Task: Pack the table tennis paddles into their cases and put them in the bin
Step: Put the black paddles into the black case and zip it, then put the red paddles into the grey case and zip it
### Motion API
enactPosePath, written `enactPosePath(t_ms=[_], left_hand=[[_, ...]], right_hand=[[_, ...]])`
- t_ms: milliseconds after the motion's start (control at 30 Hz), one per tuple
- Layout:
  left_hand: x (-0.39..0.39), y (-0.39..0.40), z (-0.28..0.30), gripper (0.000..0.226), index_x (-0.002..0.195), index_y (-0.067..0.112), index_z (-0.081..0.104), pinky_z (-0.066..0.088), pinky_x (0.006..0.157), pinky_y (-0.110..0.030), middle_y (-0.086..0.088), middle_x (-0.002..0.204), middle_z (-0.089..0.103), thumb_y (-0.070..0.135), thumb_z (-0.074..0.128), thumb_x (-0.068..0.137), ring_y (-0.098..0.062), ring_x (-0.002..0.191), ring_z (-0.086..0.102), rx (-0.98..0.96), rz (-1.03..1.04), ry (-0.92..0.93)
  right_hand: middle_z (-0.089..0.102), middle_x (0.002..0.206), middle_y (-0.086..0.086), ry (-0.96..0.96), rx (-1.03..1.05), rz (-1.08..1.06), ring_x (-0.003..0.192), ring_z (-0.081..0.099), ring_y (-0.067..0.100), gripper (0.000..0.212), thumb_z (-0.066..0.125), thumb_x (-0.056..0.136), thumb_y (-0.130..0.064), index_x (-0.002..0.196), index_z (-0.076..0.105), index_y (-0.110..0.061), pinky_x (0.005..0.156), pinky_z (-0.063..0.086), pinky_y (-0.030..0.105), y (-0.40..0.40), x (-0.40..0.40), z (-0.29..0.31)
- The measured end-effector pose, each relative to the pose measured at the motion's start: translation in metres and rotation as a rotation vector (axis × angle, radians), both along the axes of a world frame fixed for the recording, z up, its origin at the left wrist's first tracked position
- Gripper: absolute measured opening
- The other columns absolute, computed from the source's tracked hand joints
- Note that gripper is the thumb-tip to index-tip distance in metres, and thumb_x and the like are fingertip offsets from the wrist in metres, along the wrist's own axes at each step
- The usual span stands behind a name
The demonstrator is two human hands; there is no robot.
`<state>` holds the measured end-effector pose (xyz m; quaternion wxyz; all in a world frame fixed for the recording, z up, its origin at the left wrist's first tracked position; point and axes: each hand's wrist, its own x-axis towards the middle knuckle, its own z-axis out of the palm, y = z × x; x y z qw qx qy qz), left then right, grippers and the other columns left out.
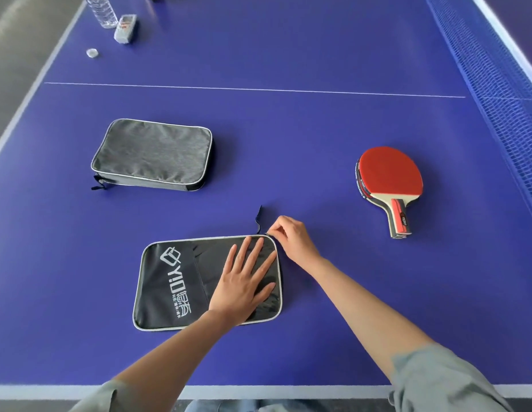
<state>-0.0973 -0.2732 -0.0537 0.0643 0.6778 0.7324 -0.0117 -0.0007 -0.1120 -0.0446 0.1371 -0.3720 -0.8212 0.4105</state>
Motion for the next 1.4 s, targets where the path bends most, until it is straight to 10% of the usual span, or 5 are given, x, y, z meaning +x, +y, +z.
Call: enactPosePath(t_ms=[433, 600, 767, 1233, 1400], left_hand=[[-0.027, -0.023, 0.01, 0.052, 0.144, 0.036, 0.033, 0.017, 0.114, -0.06, -0.011, 0.154, 0.028, 0.049, 0.035, 0.094, -0.043, 0.142, 0.021, 0.053, 0.261, -0.133], [-0.059, -0.042, 0.012, 0.055, 0.146, 0.042, 0.022, 0.014, 0.116, -0.058, 0.0, 0.157, 0.024, 0.058, 0.022, 0.094, -0.038, 0.144, 0.019, -0.002, 0.269, -0.036], [-0.089, -0.056, 0.016, 0.054, 0.146, 0.04, 0.027, 0.028, 0.112, -0.055, 0.001, 0.154, 0.031, 0.055, 0.024, 0.094, -0.036, 0.141, 0.029, -0.018, 0.217, -0.021], [-0.208, -0.111, 0.02, 0.066, 0.148, 0.029, 0.027, 0.028, 0.112, -0.05, -0.001, 0.155, 0.028, 0.053, -0.005, 0.095, -0.033, 0.143, 0.026, -0.034, 0.304, -0.028], [-0.21, -0.105, 0.026, 0.056, 0.142, 0.024, 0.042, 0.028, 0.112, -0.045, -0.002, 0.149, 0.041, 0.047, 0.019, 0.096, -0.03, 0.14, 0.034, 0.04, 0.36, -0.202]], right_hand=[[0.067, 0.111, 0.006, 0.01, -0.203, -0.16, 0.096, 0.064, 0.018, 0.028, 0.064, 0.088, -0.015, 0.115, 0.063, -0.01, 0.081, 0.051, 0.022, -0.014, -0.02, 0.014], [0.025, 0.155, -0.008, -0.009, 0.061, 0.084, 0.146, 0.009, 0.011, 0.052, 0.056, 0.091, -0.037, 0.14, 0.042, -0.026, 0.117, 0.012, 0.021, -0.088, 0.001, -0.005], [0.011, 0.159, -0.004, -0.131, 0.267, 0.083, 0.148, -0.007, 0.023, 0.068, 0.043, 0.089, -0.058, 0.146, 0.03, -0.024, 0.12, 0.015, 0.043, -0.122, -0.023, -0.016], [0.002, 0.16, 0.001, -0.313, 0.331, 0.171, 0.146, -0.013, 0.032, 0.072, 0.039, 0.091, -0.059, 0.15, 0.017, -0.024, 0.12, 0.006, 0.046, -0.179, -0.149, -0.01], [0.035, 0.15, 0.003, -0.129, 0.23, 0.082, 0.144, 0.019, 0.027, 0.059, 0.055, 0.085, -0.051, 0.135, 0.047, -0.02, 0.119, 0.02, 0.042, -0.166, -0.152, 0.002]])
